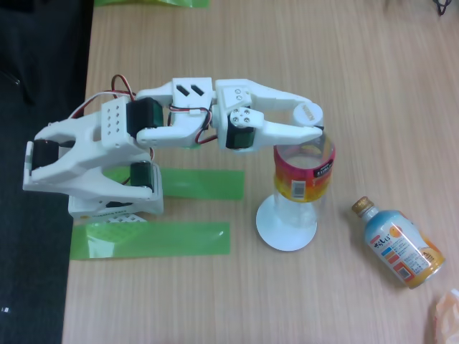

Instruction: Pick up the plastic bottle and stand it up on the white place

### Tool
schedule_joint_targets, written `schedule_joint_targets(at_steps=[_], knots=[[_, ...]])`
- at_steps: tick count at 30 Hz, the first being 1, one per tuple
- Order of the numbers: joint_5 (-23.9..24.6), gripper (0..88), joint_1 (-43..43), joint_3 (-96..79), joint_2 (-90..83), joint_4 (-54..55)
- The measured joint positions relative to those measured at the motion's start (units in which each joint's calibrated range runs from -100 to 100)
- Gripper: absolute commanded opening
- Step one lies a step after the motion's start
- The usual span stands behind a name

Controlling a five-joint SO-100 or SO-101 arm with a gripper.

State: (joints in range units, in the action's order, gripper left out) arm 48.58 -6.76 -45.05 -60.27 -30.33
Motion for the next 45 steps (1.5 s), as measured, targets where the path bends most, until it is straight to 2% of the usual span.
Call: schedule_joint_targets(at_steps=[19, 45], knots=[[-0.1, 12.5, 0.0, -1.9, 10.2, 1.5], [-0.2, 13.2, -0.1, -1.7, 10.4, 1.5]])
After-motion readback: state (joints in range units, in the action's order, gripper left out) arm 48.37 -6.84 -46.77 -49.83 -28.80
